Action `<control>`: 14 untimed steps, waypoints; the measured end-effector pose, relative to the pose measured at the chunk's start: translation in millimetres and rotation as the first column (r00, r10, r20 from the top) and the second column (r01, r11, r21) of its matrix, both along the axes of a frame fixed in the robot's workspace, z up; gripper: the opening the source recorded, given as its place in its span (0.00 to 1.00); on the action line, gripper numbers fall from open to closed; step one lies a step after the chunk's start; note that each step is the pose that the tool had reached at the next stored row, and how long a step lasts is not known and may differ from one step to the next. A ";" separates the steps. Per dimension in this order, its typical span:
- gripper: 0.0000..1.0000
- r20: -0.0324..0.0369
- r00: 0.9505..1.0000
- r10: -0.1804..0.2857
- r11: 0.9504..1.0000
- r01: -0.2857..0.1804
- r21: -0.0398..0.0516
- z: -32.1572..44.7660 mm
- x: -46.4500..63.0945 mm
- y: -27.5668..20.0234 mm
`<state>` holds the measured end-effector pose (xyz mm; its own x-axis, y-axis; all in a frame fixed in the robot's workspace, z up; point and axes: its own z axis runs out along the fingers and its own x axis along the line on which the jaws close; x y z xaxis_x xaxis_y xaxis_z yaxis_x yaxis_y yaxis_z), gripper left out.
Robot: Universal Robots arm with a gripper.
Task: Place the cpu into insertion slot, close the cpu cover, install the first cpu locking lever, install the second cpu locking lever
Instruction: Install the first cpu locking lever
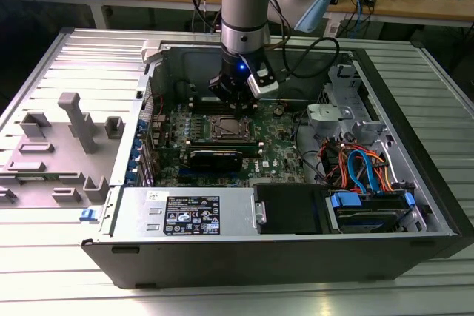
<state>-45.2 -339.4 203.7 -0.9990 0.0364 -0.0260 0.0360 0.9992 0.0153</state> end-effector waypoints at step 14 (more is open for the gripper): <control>0.11 0.000 1.000 0.000 1.000 0.000 0.004 -2.1 0.3 0.0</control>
